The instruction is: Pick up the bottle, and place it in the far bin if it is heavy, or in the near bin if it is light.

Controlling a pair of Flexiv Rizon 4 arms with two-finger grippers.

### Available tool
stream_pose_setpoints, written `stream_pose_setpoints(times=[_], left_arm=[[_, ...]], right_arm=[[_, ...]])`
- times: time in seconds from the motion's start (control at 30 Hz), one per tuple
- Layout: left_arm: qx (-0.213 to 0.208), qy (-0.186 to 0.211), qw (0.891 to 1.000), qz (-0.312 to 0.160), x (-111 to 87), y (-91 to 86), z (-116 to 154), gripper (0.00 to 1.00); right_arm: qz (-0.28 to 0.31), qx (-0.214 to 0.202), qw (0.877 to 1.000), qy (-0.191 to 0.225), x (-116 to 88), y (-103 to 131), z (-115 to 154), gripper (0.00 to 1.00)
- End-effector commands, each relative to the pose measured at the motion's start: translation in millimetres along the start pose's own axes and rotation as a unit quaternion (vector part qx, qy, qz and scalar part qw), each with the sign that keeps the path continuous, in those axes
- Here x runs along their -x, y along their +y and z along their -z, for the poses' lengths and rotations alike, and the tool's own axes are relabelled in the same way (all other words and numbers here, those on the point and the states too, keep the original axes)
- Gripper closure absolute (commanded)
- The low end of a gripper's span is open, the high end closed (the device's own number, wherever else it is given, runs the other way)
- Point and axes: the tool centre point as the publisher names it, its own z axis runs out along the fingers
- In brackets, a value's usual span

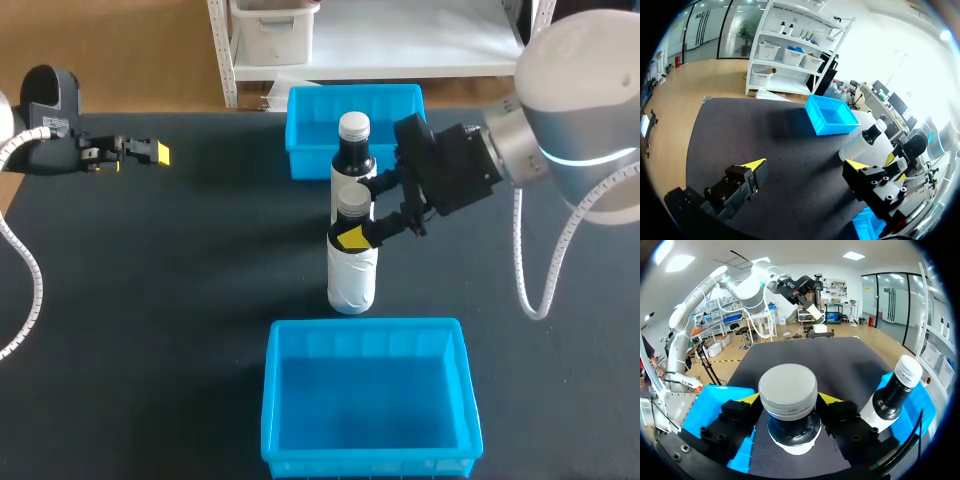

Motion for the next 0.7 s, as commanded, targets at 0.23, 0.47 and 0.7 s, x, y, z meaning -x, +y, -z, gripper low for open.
stream_pose_setpoints(times=[0.23,0.47,0.7], left_arm=[[0.0,0.0,1.0,0.0,0.0,0.0,0.0,0.0],[0.0,0.0,1.0,0.0,0.0,0.0,0.0,0.0],[0.0,0.0,1.0,0.0,0.0,0.0,0.0,0.0]], right_arm=[[0.0,0.001,1.0,-0.002,-2.2,3.0,0.8,0.35],[0.001,0.002,1.0,-0.003,-2.5,3.9,1.1,0.38],[0.002,0.003,1.0,-0.004,-2.6,4.2,1.0,0.42]])
